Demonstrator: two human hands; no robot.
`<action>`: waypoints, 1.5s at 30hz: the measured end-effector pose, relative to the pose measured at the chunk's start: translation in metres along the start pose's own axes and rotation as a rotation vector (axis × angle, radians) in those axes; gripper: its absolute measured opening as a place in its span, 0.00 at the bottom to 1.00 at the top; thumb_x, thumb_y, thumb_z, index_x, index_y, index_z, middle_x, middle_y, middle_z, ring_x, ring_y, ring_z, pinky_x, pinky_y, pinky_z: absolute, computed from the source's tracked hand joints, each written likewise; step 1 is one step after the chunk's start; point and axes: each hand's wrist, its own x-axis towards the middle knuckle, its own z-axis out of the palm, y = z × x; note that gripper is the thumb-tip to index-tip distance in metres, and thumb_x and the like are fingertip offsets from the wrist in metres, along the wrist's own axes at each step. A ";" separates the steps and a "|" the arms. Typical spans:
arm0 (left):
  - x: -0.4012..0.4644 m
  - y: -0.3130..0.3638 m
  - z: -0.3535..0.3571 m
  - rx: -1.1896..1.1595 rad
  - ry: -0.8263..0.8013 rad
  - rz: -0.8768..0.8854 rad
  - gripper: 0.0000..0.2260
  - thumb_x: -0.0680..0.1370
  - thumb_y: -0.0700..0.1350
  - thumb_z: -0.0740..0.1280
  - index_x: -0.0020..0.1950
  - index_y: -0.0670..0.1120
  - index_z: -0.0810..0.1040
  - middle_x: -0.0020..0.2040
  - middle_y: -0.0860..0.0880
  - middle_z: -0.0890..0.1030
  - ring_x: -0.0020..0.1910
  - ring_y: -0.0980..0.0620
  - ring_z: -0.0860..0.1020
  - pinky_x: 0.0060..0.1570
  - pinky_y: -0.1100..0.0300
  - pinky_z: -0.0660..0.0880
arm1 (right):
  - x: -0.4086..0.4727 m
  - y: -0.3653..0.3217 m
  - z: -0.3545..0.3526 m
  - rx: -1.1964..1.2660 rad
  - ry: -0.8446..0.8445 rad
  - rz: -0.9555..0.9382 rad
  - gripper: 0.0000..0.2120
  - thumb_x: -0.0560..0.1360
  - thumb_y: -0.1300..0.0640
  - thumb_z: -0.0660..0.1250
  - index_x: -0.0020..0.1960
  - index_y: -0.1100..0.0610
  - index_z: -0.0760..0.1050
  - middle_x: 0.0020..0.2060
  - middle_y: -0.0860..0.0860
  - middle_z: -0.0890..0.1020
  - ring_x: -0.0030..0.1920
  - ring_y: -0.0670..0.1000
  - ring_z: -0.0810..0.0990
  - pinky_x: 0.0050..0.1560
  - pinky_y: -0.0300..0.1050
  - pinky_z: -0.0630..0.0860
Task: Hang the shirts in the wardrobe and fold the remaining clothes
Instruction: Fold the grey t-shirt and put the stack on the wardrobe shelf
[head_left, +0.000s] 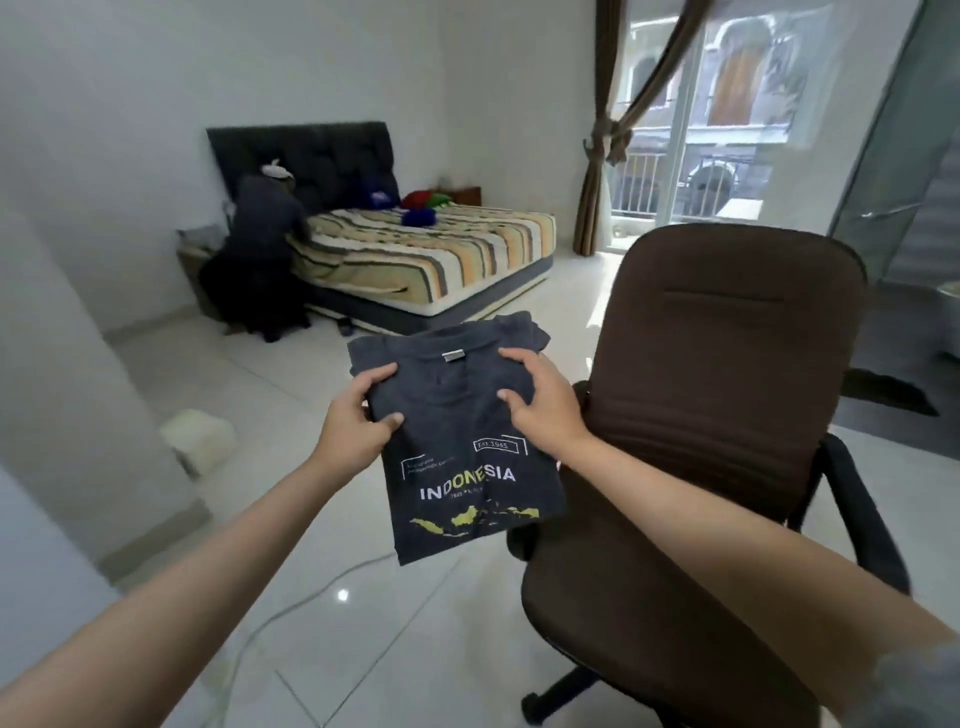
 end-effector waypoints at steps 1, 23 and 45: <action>0.001 0.006 -0.022 0.015 0.051 0.018 0.24 0.72 0.30 0.68 0.62 0.53 0.73 0.63 0.45 0.74 0.57 0.48 0.78 0.54 0.60 0.77 | 0.014 -0.014 0.011 0.016 0.005 -0.046 0.21 0.75 0.60 0.67 0.66 0.51 0.70 0.61 0.50 0.76 0.62 0.51 0.74 0.62 0.49 0.73; -0.070 0.049 -0.327 0.486 1.052 -0.146 0.31 0.74 0.30 0.67 0.72 0.54 0.66 0.65 0.53 0.71 0.59 0.53 0.75 0.56 0.60 0.77 | 0.191 -0.258 0.347 0.753 -0.588 -0.685 0.27 0.74 0.66 0.67 0.71 0.53 0.65 0.63 0.43 0.69 0.63 0.37 0.66 0.60 0.19 0.58; -0.257 0.198 -0.453 1.055 1.612 -0.234 0.34 0.71 0.27 0.67 0.71 0.54 0.67 0.63 0.47 0.77 0.52 0.56 0.80 0.51 0.63 0.79 | 0.106 -0.604 0.443 1.178 -1.026 -1.192 0.33 0.72 0.59 0.72 0.73 0.52 0.63 0.70 0.51 0.69 0.68 0.50 0.69 0.68 0.47 0.68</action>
